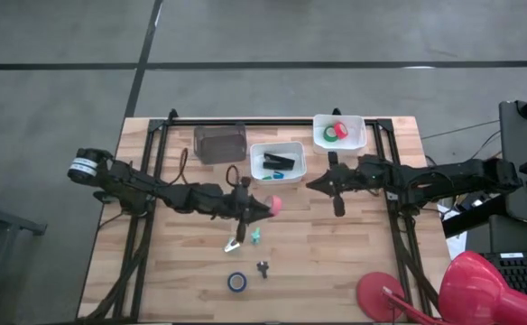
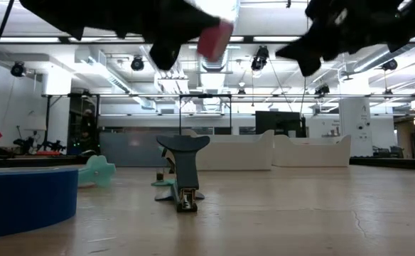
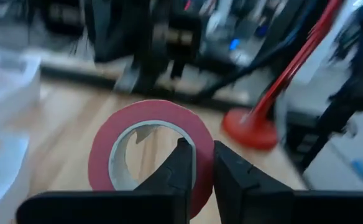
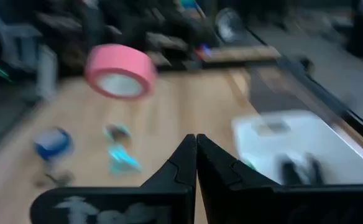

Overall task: Pick and place Stapler, Stapler remover, tape
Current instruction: Put the pink tape into the right white bin

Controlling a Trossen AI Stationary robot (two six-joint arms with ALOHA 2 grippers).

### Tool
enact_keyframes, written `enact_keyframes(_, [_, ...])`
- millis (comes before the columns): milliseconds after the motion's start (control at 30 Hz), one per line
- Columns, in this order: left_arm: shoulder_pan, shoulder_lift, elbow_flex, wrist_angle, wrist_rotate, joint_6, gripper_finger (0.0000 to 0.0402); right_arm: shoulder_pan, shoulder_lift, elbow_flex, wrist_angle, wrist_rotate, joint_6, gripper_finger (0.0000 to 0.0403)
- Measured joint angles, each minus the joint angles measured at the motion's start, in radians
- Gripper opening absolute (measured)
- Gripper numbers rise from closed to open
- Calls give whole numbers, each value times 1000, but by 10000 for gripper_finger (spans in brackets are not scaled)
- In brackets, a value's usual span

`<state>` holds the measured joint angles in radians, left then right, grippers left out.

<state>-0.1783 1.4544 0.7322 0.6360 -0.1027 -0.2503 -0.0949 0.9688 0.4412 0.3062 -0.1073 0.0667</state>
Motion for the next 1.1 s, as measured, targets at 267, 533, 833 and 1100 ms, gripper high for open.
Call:
enact_keyframes(267, [0, 3, -1, 185, 49, 46, 61, 69, 28, -37, 242, -52, 49, 42])
enact_keyframes(533, [0, 3, -1, 240, 49, 60, 49, 89, 193, -37, 477, -17, 77, 163])
enact_keyframes(833, [0, 4, -1, 238, 63, 66, 51, 92, 387, 40, 574, 31, 92, 228])
enact_keyframes(1100, [0, 6, -1, 219, 63, 62, 58, 116, 457, 122, 575, 0, 55, 225])
